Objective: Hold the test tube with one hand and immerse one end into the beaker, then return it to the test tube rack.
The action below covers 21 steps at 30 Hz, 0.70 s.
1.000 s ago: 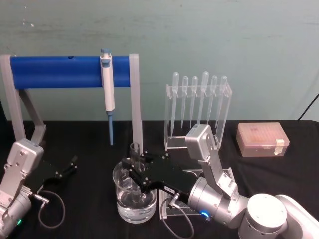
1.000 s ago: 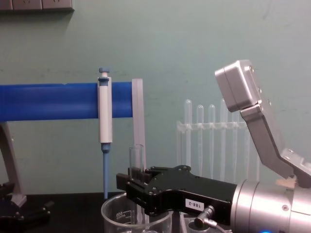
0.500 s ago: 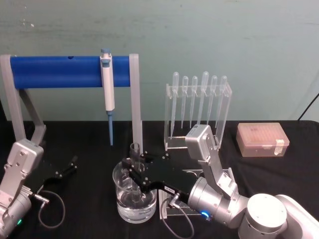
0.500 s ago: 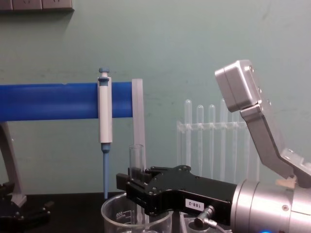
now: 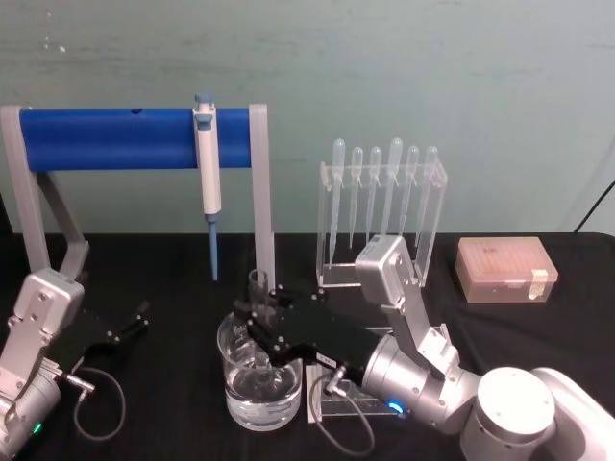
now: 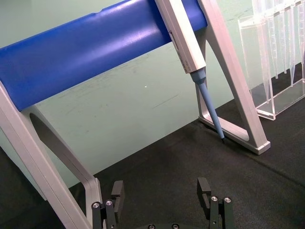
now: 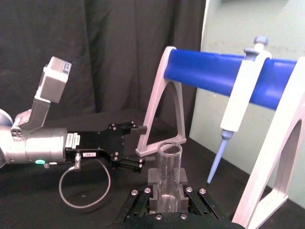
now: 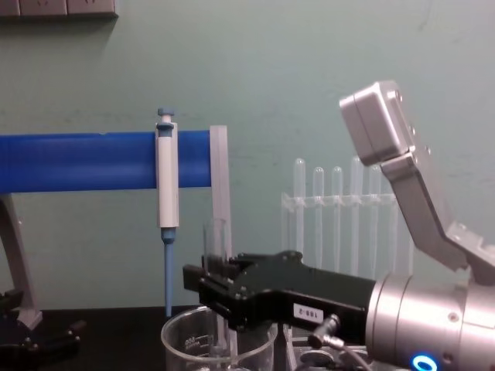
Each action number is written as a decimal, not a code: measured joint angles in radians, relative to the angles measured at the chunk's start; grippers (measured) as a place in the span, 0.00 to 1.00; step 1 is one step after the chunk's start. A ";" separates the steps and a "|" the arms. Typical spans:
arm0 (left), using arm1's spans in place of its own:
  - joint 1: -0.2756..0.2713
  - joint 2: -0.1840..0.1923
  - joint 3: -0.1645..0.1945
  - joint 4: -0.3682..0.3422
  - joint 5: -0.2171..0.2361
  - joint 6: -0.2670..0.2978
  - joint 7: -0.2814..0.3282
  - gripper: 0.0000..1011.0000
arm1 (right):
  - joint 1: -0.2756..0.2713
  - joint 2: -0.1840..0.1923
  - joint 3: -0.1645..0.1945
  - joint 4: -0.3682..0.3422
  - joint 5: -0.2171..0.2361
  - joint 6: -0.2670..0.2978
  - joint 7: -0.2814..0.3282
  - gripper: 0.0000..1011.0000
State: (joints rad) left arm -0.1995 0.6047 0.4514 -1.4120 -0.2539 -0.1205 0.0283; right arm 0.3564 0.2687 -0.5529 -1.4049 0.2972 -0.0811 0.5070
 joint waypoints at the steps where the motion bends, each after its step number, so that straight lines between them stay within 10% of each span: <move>1: 0.000 0.000 0.000 0.000 0.000 0.000 0.000 0.99 | 0.001 0.001 0.000 -0.004 0.000 0.001 0.000 0.22; 8: 0.000 0.000 0.000 0.000 0.000 0.000 0.000 0.99 | 0.024 0.007 0.011 -0.064 0.002 0.032 0.000 0.22; 21: 0.000 0.000 0.000 0.000 0.000 0.000 0.000 0.99 | 0.096 0.044 0.056 -0.253 0.068 0.282 -0.064 0.22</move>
State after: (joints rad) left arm -0.1995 0.6047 0.4514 -1.4120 -0.2539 -0.1205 0.0283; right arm 0.4523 0.3128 -0.4972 -1.6574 0.3655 0.2005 0.4433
